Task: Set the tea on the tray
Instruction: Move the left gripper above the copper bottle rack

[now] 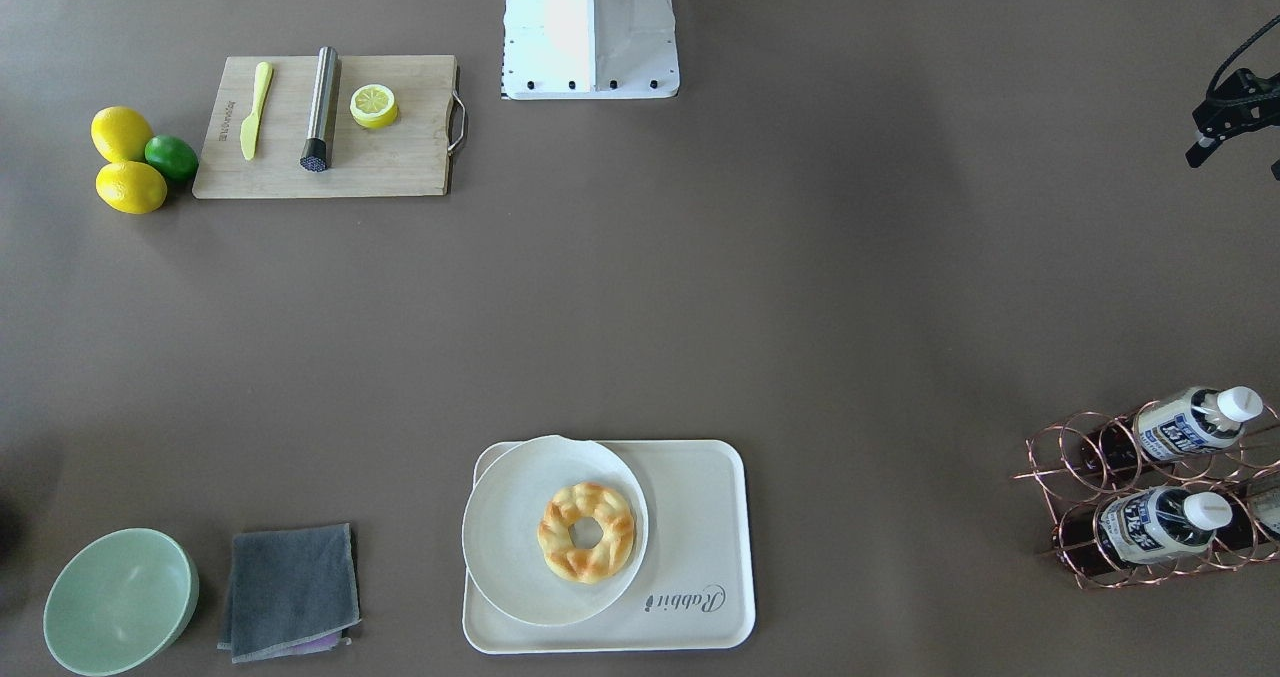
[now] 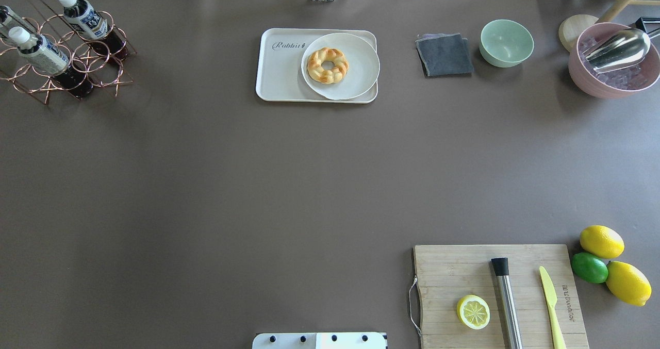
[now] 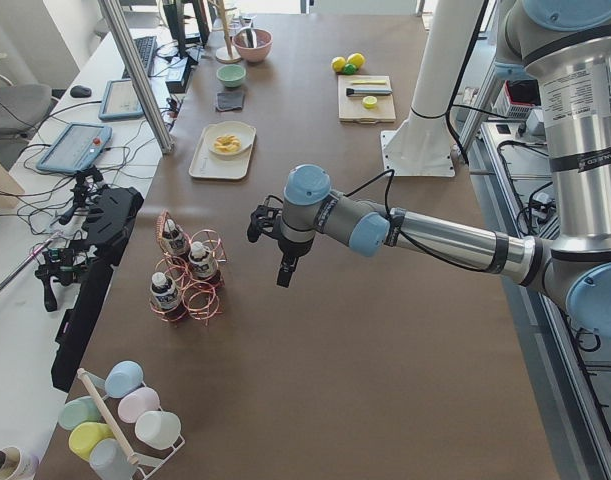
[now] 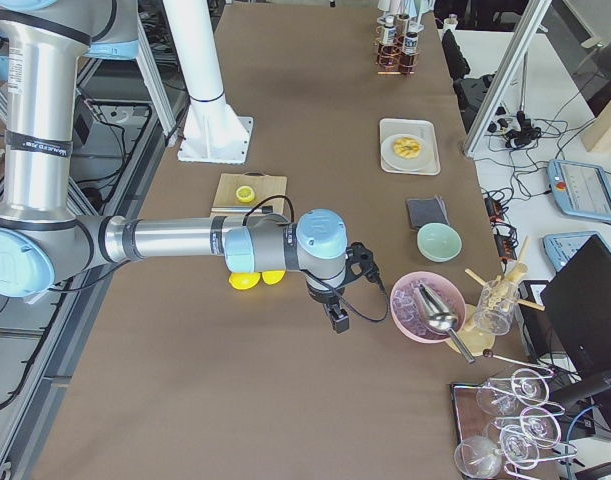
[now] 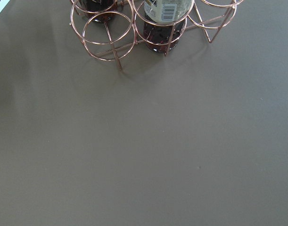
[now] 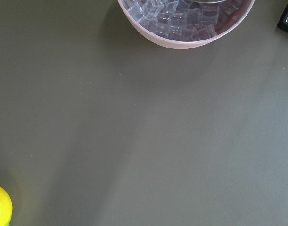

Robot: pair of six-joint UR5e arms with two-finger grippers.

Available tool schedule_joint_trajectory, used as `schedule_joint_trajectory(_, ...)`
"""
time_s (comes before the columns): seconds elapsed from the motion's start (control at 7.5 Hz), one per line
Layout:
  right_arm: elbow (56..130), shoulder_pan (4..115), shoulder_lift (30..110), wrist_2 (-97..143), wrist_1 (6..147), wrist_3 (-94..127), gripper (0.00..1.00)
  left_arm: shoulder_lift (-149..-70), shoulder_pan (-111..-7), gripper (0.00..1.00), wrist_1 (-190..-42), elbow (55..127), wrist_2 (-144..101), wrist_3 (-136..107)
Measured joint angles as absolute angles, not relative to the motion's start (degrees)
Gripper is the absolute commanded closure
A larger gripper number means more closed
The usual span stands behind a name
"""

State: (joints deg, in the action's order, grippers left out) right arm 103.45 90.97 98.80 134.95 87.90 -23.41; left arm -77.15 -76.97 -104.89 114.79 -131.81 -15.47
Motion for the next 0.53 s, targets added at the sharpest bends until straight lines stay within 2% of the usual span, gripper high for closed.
schedule_joint_trajectory(0.27, 103.2, 91.0, 99.0, 135.1, 88.0, -23.4, 0.00, -80.2, -76.0, 0.10, -104.9, 114.4, -128.7, -19.0)
schedule_joint_trajectory(0.53, 103.3, 91.0, 100.4, 136.8, 88.0, -23.4, 0.00, -86.7, -75.1, 0.10, -105.2, 109.9, -125.9, -22.1)
